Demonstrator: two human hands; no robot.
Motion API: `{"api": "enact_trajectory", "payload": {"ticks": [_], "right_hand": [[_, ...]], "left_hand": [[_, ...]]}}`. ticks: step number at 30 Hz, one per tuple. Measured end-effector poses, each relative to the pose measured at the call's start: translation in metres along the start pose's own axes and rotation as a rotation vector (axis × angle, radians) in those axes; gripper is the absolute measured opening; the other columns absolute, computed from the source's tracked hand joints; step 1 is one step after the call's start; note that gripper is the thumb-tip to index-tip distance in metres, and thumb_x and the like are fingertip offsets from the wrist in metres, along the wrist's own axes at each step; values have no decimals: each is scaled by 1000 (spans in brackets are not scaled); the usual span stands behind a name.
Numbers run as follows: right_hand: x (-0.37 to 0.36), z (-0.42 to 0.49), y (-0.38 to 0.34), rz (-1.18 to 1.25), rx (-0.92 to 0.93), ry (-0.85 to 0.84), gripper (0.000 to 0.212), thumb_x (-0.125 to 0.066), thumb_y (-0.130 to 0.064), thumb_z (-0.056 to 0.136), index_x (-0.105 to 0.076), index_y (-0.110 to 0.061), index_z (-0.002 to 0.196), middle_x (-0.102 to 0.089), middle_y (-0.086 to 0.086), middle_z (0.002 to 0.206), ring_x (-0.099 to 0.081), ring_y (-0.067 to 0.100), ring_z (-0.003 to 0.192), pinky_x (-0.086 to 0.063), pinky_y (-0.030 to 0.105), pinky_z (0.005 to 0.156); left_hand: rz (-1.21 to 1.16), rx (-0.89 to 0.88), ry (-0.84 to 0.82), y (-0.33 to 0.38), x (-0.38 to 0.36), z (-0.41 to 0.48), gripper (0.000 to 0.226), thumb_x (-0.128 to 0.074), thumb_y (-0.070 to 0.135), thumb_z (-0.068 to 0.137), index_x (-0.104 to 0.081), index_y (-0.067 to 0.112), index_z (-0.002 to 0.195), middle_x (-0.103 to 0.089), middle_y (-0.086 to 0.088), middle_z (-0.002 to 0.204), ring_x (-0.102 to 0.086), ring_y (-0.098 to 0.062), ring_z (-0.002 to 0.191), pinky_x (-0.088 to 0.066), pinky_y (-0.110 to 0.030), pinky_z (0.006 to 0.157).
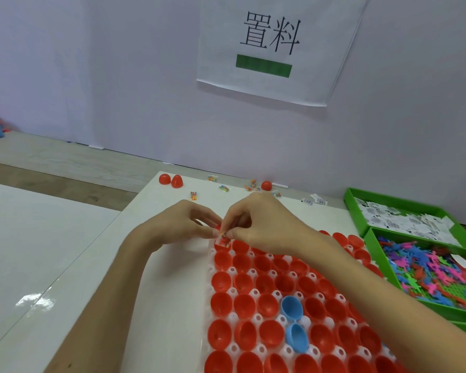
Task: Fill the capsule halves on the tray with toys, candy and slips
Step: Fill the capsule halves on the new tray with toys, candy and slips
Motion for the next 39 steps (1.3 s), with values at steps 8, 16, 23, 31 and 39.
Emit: {"api": "enact_trajectory", "payload": {"ticks": [8, 16, 23, 31, 39], "right_hand": [[-18, -5, -3, -94, 41, 22, 17, -72, -5, 82, -81, -17, 88, -75, -2, 88, -60, 3, 72, -45, 10, 71], [-21, -10, -4, -102, 61, -26, 18, -68, -4, 85, -80, -17, 89, -67, -4, 94, -61, 11, 79, -52, 31, 80], [-26, -5, -5, -149, 49, -59, 19, -70, -6, 83, -81, -20, 90, -70, -2, 92, -60, 9, 80, -49, 24, 77], [-24, 4, 5, -121, -40, -12, 10, -80, -15, 78, -81, -22, 84, -60, -15, 77, -53, -1, 67, -39, 12, 62], [3, -11, 4, 12, -16, -5, 8, -72, -23, 87, -79, -26, 89, -73, -14, 83, -64, 1, 79, -53, 20, 76]], "left_hand": [[4, -16, -10, 2, -1, 0, 19, -72, 16, 85, -76, 28, 98, -75, 8, 101, -69, -6, 92, -45, -18, 81], [14, -3, 5, 0, 0, 0, 18, -73, 16, 84, -77, 28, 98, -75, 7, 101, -69, -9, 94, -48, -26, 90], [25, 3, 6, 2, 0, -1, 20, -70, 12, 85, -76, 24, 100, -75, 6, 102, -67, -9, 98, -48, -28, 93], [19, 9, 5, 3, 0, -2, 19, -71, 13, 84, -76, 26, 97, -75, 7, 99, -67, -6, 96, -47, -27, 91], [26, 13, -2, -1, 0, 2, 20, -74, 22, 84, -75, 33, 101, -74, 9, 104, -68, -10, 99, -49, -32, 94]]}}
Point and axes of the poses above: each hand's wrist, its own z-axis towards the middle knuckle, its own x-axis out of the back of the hand, y = z × x, the point moved 7 cm from there along z, towards the middle knuckle
